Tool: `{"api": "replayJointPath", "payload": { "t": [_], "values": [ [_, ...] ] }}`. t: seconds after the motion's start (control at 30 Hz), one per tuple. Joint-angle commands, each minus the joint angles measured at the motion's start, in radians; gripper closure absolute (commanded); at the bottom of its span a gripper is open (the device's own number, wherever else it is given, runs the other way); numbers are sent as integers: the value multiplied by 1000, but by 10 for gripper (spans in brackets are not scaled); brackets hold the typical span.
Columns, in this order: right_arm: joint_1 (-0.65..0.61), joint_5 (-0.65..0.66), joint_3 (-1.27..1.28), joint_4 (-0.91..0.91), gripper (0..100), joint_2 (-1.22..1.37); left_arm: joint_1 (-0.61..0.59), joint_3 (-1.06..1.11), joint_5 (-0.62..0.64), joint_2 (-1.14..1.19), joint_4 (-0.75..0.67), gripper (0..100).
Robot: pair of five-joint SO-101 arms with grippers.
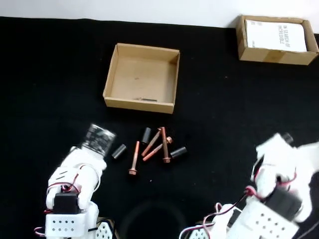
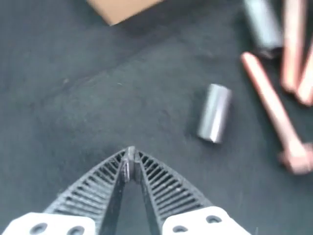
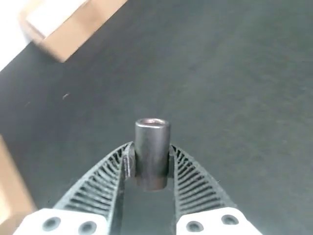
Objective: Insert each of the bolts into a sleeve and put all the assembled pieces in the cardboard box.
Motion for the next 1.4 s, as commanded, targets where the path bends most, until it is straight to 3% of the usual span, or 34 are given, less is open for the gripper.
{"api": "replayJointPath", "payload": {
  "t": [0.0,0.2,0.4,0.47,0.67,0.77,0.83,0.93,1.07,1.17,1.37],
  "values": [
    [130,8,252,-170,992,-182,21,-136,-226,2,71,991],
    [248,64,588,-344,992,-493,139,-303,-717,-1,120,992],
    [246,48,667,-349,992,-501,239,-328,-1413,-7,51,992],
    [246,5,679,-349,992,-509,282,-326,-1507,-7,6,992],
    [226,-12,771,-421,992,-516,476,-328,-1600,-7,-25,992],
    [228,-11,816,-470,992,-516,533,-334,-1712,-7,-29,992],
    [228,-17,831,-476,992,-516,573,-328,-1780,-7,-115,992],
    [220,-17,840,-472,992,-516,668,-272,-1737,2,-376,991],
    [220,-17,840,-470,992,-516,776,-145,-1433,15,-792,991],
    [219,-17,840,-452,992,-516,788,-127,-1303,104,-895,991],
    [219,-17,840,-435,992,-516,697,-254,-1111,429,-973,991]
  ]
}}
